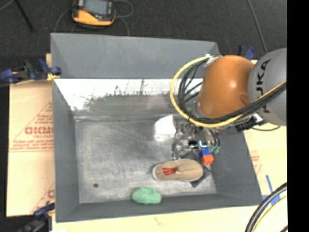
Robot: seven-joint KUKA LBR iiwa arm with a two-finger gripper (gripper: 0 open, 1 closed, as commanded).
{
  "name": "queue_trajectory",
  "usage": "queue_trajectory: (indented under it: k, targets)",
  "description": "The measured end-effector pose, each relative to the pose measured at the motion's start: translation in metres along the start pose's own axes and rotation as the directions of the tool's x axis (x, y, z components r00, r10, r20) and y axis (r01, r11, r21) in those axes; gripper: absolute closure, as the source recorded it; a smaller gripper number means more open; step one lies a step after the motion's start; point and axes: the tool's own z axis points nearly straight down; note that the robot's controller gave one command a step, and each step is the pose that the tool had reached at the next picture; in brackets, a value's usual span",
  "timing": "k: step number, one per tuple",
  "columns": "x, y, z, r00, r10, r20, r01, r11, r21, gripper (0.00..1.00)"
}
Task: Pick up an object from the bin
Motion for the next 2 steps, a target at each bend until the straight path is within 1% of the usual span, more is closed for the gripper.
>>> queue_trajectory:
  k: [1, 2]
  targets:
    - [0.0075, -0.0016, -0.0057, 0.999, -0.035, 0.002, 0.035, 0.999, -0.001, 1.0]
    - [0.0049, -0.0002, 0.0, 0.999, -0.039, 0.0, 0.039, 0.999, -0.001, 1.0]
